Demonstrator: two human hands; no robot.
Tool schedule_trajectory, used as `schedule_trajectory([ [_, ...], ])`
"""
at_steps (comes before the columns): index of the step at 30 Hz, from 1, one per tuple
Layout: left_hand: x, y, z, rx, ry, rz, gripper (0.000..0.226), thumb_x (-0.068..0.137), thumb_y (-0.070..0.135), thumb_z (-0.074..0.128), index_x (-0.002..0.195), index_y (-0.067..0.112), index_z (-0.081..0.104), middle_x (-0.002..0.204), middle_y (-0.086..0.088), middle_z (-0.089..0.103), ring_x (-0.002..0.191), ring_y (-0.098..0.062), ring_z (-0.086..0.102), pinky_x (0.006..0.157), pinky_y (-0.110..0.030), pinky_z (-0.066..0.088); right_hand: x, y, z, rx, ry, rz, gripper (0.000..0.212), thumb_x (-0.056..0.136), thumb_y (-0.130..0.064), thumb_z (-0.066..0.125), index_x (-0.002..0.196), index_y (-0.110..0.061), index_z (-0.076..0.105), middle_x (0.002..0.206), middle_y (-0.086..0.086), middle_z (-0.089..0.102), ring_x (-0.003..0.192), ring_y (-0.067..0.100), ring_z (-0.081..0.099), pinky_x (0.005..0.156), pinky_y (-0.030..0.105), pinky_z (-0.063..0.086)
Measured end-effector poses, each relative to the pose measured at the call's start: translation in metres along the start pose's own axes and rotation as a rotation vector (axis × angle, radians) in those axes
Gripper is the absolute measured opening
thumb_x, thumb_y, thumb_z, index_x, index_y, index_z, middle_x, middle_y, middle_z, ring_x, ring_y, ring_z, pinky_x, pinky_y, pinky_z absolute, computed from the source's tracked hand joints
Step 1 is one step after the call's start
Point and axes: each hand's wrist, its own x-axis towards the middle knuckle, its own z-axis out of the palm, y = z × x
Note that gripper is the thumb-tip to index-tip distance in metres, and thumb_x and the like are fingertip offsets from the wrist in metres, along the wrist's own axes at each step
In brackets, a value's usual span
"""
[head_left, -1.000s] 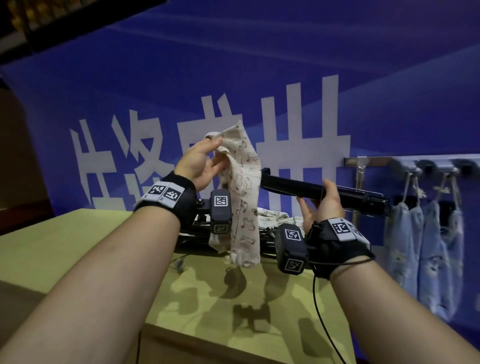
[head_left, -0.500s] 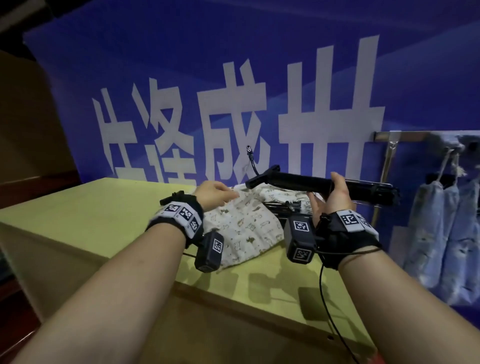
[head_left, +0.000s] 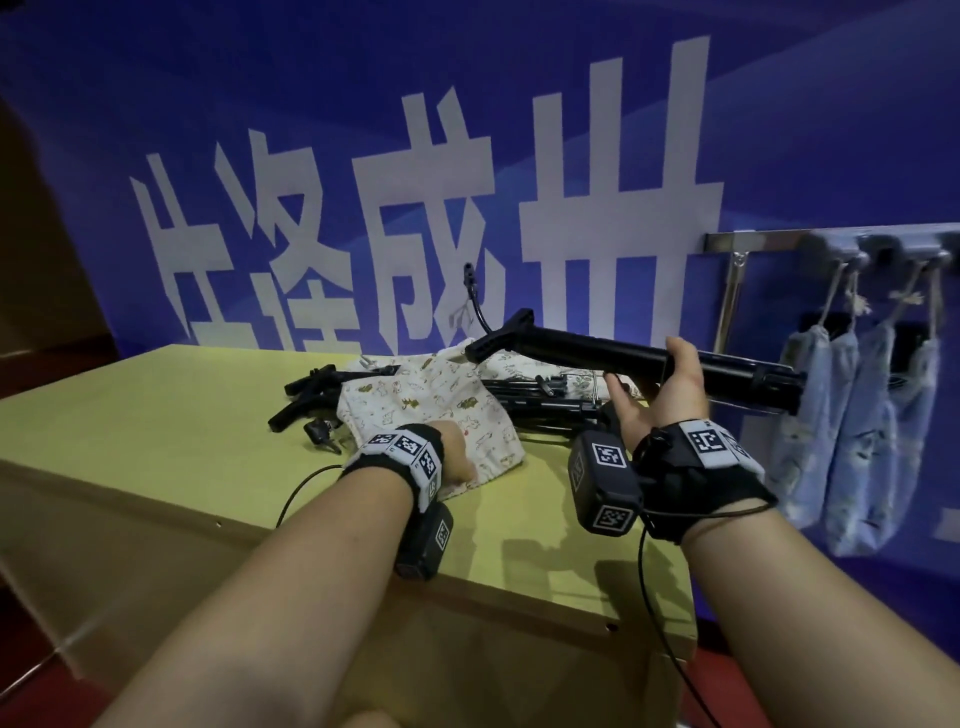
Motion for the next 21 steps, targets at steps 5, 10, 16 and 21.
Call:
schedule_trajectory([
  [5,-0.002,-0.005,-0.004,-0.072,-0.091,0.03,0.082,0.083,0.067,0.059,0.125,-0.003,0.058,0.124,-0.019,0.062,0.113,-0.036,0.058,0.096,-0.041,0.048,-0.001,0.002,0.003,0.114,0.045,0.038,0.016,0.087,-0.028,0.065,0.096,-0.016,0.057,0.1,0.006,0.059,0.091,0.021,0.062,0.088,0.041,0.055],
  [10,-0.006,-0.019,-0.019,-0.833,-0.012,0.103,0.123,0.048,0.097,0.054,0.142,0.019,0.042,0.135,-0.01,0.056,0.102,-0.025,0.063,0.083,-0.041,0.055,0.005,0.016,0.002,0.027,-0.007,0.037,0.025,0.084,-0.032,0.065,0.102,-0.016,0.059,0.111,0.01,0.056,0.104,0.025,0.058,0.082,0.04,0.057],
  [16,0.0,-0.021,-0.041,-1.611,0.176,0.186,0.041,0.094,0.041,0.06,0.129,0.021,0.052,0.124,-0.009,0.065,0.089,-0.022,0.072,0.08,-0.035,0.059,0.008,0.025,0.011,0.069,-0.002,0.093,0.032,0.08,-0.038,0.072,0.102,-0.02,0.058,0.114,0.01,0.061,0.103,0.024,0.059,0.072,0.035,0.057],
  [21,0.001,-0.022,-0.04,-1.524,0.115,0.123,0.019,0.099,0.015,0.053,0.116,0.006,0.056,0.101,-0.014,0.068,0.074,-0.017,0.069,0.063,-0.025,0.057,0.008,0.036,0.017,-0.074,-0.123,0.131,0.02,0.082,-0.019,0.071,0.099,-0.01,0.065,0.113,0.014,0.065,0.103,0.026,0.063,0.086,0.038,0.054],
])
